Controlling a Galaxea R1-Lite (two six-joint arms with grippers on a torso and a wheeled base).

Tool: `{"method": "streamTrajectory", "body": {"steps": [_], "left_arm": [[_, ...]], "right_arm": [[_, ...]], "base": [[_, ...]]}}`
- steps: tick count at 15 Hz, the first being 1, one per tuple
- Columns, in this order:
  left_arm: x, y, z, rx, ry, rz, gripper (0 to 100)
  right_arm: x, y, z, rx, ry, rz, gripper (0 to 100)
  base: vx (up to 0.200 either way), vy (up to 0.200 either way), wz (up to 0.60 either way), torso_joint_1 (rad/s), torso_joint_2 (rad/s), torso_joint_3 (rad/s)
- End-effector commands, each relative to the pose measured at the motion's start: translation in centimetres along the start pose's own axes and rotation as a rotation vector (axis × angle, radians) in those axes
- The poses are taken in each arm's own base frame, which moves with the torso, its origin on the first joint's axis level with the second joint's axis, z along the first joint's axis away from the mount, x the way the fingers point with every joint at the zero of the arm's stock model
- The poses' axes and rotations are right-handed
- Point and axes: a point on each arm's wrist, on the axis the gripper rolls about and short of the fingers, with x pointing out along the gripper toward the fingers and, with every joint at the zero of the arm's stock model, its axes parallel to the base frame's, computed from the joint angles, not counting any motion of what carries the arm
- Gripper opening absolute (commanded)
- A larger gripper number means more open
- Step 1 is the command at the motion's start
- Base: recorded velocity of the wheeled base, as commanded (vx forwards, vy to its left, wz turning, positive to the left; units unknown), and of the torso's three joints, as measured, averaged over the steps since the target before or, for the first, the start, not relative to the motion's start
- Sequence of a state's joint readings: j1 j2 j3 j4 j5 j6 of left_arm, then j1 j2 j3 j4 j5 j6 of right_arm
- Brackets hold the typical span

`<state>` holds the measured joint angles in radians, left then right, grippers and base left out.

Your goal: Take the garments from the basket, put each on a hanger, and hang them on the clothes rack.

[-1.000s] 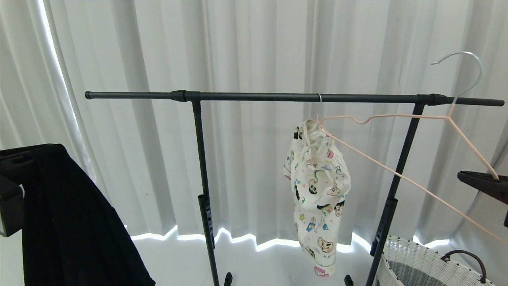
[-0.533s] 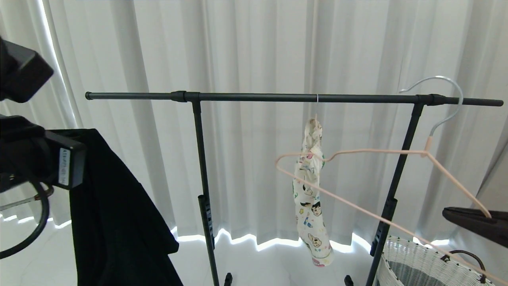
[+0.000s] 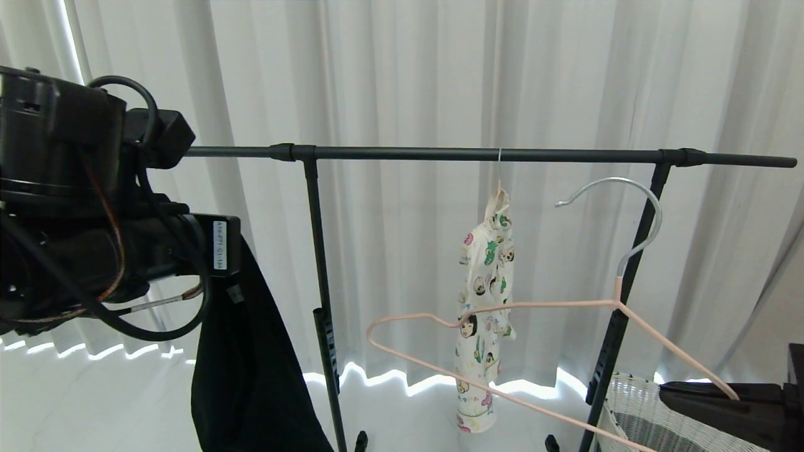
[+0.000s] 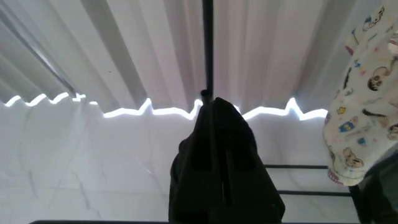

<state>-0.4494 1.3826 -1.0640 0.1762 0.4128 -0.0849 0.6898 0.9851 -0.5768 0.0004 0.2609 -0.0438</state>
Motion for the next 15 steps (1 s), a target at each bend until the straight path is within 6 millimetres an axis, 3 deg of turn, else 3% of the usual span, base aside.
{"method": "streamTrajectory", "body": {"steps": [1, 4, 7, 12, 15], "left_arm": [[1.5, -1.2, -0.3, 0.024, 0.040, -0.014, 0], [2.1, -1.5, 0.2, 0.021, 0.038, -0.016, 0], [3.1, -1.7, 0.4, 0.019, 0.046, 0.023, 0], [3.3, -1.9, 1.3, 0.008, 0.022, 0.025, 0], [3.0, -1.9, 1.5, -0.004, 0.012, 0.020, 0]], "right_arm": [[2.1, 0.0, 0.8, 0.014, 0.027, 0.034, 0], [5.1, 0.6, 2.7, 0.061, -0.012, 0.052, 0], [6.1, 1.9, 4.1, 0.082, -0.042, 0.123, 0], [7.7, 2.0, 4.5, 0.094, -0.029, 0.125, 0], [9.8, 1.8, 5.0, 0.096, -0.028, 0.077, 0]], "base": [[0.000, 0.000, 0.00, 0.000, 0.00, 0.000], [0.000, 0.000, 0.00, 0.000, 0.00, 0.000], [0.000, 0.000, 0.00, 0.000, 0.00, 0.000], [0.000, 0.000, 0.00, 0.000, 0.00, 0.000], [0.000, 0.000, 0.00, 0.000, 0.00, 0.000]]}}
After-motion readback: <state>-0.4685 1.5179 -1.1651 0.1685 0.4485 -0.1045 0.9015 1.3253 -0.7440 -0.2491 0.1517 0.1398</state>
